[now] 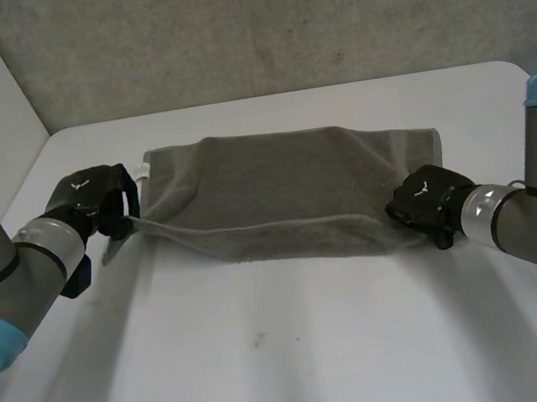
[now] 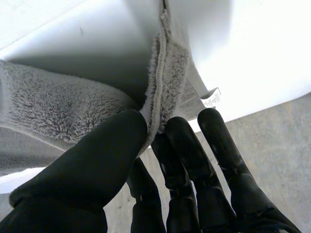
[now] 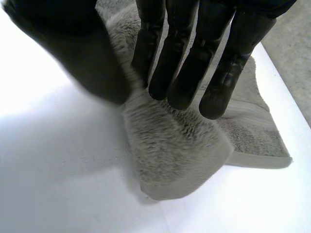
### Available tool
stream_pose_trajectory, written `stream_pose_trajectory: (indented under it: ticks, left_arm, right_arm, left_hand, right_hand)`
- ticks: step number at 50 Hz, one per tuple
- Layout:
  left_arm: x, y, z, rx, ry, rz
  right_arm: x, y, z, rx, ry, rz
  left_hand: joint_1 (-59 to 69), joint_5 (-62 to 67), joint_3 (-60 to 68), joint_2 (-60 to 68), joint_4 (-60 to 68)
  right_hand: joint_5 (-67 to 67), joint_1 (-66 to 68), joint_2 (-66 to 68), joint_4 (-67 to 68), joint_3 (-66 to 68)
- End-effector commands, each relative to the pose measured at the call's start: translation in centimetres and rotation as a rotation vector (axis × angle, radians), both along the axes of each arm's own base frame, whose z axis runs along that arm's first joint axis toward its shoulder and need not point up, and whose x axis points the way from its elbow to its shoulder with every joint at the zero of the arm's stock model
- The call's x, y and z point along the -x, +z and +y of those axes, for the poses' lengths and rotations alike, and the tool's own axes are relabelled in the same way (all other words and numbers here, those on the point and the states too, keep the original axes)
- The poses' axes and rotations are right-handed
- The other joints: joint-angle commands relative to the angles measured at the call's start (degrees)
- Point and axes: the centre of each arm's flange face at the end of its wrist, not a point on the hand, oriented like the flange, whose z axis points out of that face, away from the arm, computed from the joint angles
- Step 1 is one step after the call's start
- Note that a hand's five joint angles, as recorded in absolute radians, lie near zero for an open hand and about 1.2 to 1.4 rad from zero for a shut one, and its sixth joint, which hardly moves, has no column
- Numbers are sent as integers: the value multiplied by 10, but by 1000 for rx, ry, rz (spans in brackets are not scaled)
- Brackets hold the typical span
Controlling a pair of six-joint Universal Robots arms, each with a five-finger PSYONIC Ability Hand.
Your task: Fold the towel.
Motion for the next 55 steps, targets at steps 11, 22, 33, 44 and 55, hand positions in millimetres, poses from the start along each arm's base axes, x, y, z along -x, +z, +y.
stream_pose_trajectory:
  ticks: [11,22,33,44,55]
  left_arm:
    - [2,13,10,29,-56,13]
    - [0,13,8,36,-50,14]
    - [-2,12,6,41,-45,5]
    - [-7,9,5,59,-46,-53]
    - [-8,7,5,54,-45,-56]
  right_arm:
    - [8,61,-35,-16,-235,-394]
    - [21,45,-60,-194,-327,-359]
    - [30,35,-60,-272,-365,-333]
    - [32,19,-57,-324,-385,-310]
    - [35,6,-59,-345,-398,-289]
  left_hand:
    - [113,108,102,102,101]
    - [113,108,102,102,101]
    - [113,108,102,102,101]
    - [113,108,102,102,101]
    - [113,108,102,102,101]
  right_hand:
    - [-516,-507,-509,-522,-520]
    - [-443,-434,-436,-448,-447]
    - [-439,-430,-432,-445,-444]
    - [-322,-313,-315,-327,-326]
    - [-204,-195,-197,-210,-208]
